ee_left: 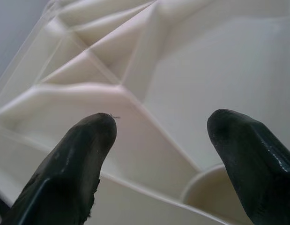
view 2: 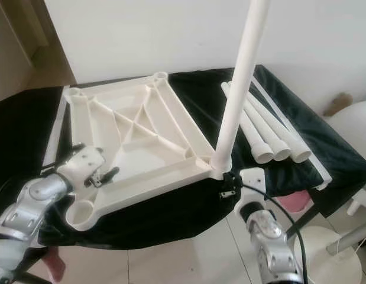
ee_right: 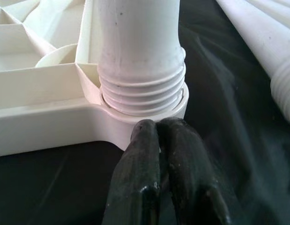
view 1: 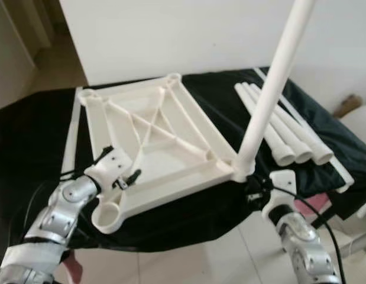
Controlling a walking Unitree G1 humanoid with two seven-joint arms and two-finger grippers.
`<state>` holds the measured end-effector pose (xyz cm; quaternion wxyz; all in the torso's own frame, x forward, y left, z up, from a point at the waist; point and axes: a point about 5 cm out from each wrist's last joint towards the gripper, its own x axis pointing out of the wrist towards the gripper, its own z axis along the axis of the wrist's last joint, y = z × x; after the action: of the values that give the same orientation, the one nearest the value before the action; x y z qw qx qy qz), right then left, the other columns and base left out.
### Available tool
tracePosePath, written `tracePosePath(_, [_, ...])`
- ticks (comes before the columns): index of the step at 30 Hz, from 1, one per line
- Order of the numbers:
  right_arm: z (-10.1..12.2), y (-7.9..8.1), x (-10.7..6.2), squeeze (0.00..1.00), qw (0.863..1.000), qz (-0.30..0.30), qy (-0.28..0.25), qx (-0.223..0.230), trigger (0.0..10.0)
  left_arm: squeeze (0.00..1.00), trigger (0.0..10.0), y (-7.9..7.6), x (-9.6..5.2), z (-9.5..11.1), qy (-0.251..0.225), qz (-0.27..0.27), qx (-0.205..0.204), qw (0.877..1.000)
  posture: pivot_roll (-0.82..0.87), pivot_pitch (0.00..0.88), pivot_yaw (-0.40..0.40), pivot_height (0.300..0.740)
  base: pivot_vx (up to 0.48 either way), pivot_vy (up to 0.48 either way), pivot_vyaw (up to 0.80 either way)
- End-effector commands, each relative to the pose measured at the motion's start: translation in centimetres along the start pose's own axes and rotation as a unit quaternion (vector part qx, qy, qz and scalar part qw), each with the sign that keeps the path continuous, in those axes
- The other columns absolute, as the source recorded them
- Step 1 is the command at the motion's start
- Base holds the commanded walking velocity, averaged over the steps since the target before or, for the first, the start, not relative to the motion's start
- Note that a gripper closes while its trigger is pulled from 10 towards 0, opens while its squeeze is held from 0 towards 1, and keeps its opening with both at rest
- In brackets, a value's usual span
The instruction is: Building children table
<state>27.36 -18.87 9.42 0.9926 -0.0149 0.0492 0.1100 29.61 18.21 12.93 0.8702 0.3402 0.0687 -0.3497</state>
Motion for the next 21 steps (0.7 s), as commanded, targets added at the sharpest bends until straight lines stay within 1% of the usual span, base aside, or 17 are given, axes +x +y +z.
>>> tracePosePath(1, [-0.3, -0.1, 0.3, 0.00, 1.000, 0.012, 0.012, 0.002, 10.0, 0.00, 10.0, -3.2, -0.3, -1.6, 0.038, -0.146, -0.015, 0.988, 0.04, 0.000, 0.015, 0.740, 0.000, 0.000, 0.00])
tracePosePath(2, [-0.2, -0.2, 0.6, 0.00, 1.000, 0.024, 0.015, -0.004, 10.0, 0.00, 10.0, -3.9, -0.6, -1.5, 0.037, -0.169, -0.027, 0.985, 0.05, 0.000, 0.016, 0.740, 0.000, 0.000, 0.00])
tracePosePath(3, [-0.2, -0.2, 0.6, 0.00, 1.000, 0.024, 0.015, -0.004, 10.0, 0.00, 10.0, -3.9, -0.6, -1.5, 0.037, -0.169, -0.027, 0.985, 0.05, 0.000, 0.016, 0.740, 0.000, 0.000, 0.00])
tracePosePath(4, [-0.1, -0.2, 0.9, 0.00, 0.999, 0.036, 0.017, -0.013, 10.0, 0.00, 10.0, -4.6, -0.8, -1.4, 0.036, -0.193, -0.036, 0.980, 0.04, 0.000, 0.021, 0.740, 0.000, 0.000, 0.00])
tracePosePath(6, [0.3, 0.1, 1.6, 0.00, 0.997, 0.072, 0.017, -0.035, 10.0, 0.00, 10.0, -6.0, -1.3, -0.6, 0.017, -0.237, -0.056, 0.970, 0.05, 0.000, 0.019, 0.740, 0.000, 0.000, 0.00])
tracePosePath(7, [0.3, 0.1, 1.6, 0.00, 0.997, 0.072, 0.017, -0.035, 10.0, 0.00, 10.0, -6.0, -1.3, -0.6, 0.017, -0.237, -0.056, 0.970, 0.05, 0.000, 0.019, 0.740, 0.000, 0.000, 0.00])
tracePosePath(8, [0.5, 0.2, 1.8, 0.00, 0.996, 0.082, 0.015, -0.044, 10.0, 0.00, 10.0, -6.2, -1.3, 0.0, 0.001, -0.241, -0.060, 0.969, 0.05, 0.000, 0.017, 0.740, 0.000, 0.000, 0.00])
tracePosePath(9, [0.5, 0.2, 1.8, 0.00, 0.996, 0.082, 0.015, -0.044, 10.0, 0.00, 10.0, -6.2, -1.3, 0.0, 0.001, -0.241, -0.060, 0.969, 0.05, 0.000, 0.017, 0.740, 0.000, 0.000, 0.00])
tracePosePath(10, [0.8, 0.1, 2.3, 0.00, 0.995, 0.083, 0.009, -0.047, 10.0, 0.00, 10.0, -5.8, -0.9, 0.7, -0.023, -0.220, -0.089, 0.971, 0.05, 0.000, 0.015, 0.740, 0.000, 0.000, 0.00])
tracePosePath(11, [1.0, 0.0, 2.5, 0.00, 0.995, 0.084, 0.005, -0.047, 10.0, 0.00, 10.0, -4.9, -0.7, 1.2, -0.044, -0.194, -0.113, 0.973, 0.05, 0.000, 0.009, 0.740, 0.000, 0.000, 0.00])
tracePosePath(12, [1.0, 0.0, 2.5, 0.00, 0.995, 0.084, 0.005, -0.047, 10.0, 0.00, 10.0, -4.9, -0.7, 1.2, -0.044, -0.194, -0.113, 0.973, 0.05, 0.000, 0.009, 0.740, 0.000, 0.000, 0.00])
tracePosePath(13, [1.2, -0.3, 2.8, 0.00, 0.995, 0.085, 0.002, -0.045, 10.0, 0.00, 10.0, -3.4, -0.9, 1.6, -0.073, -0.157, -0.153, 0.973, 0.06, 0.000, 0.001, 0.740, 0.000, 0.000, 0.00])
tracePosePath(15, [1.2, -0.3, 2.8, 0.00, 0.995, 0.085, 0.002, -0.045, 10.0, 0.00, 10.0, -3.4, -0.9, 1.6, -0.073, -0.157, -0.153, 0.973, 0.06, 0.000, 0.001, 0.740, 0.000, 0.000, 0.00])
tracePosePath(16, [1.1, -0.4, 2.7, 0.00, 0.995, 0.085, 0.002, -0.044, 10.0, 0.00, 10.0, -3.0, -1.2, 1.6, -0.080, -0.149, -0.160, 0.972, 0.06, 0.000, -0.001, 0.740, 0.000, 0.000, 0.00])
tracePosePath(19, [0.6, -1.2, 2.2, 0.00, 0.996, 0.072, 0.008, -0.044, 10.0, 0.00, 10.0, -0.6, -2.6, 1.0, -0.097, -0.102, -0.196, 0.970, 0.07, 0.000, -0.005, 0.740, 0.000, 0.000, 0.00])
tracePosePath(20, [0.6, -1.2, 2.2, 0.00, 0.996, 0.072, 0.008, -0.044, 10.0, 0.00, 10.0, -0.6, -2.6, 1.0, -0.097, -0.102, -0.196, 0.970, 0.07, 0.000, -0.005, 0.740, 0.000, 0.000, 0.00])
tracePosePath(21, [0.4, -1.3, 2.1, 0.00, 0.997, 0.068, 0.009, -0.041, 10.0, 0.00, 10.0, 0.1, -3.1, 0.6, -0.094, -0.089, -0.201, 0.971, 0.07, 0.000, -0.004, 0.740, 0.000, 0.000, 0.00])
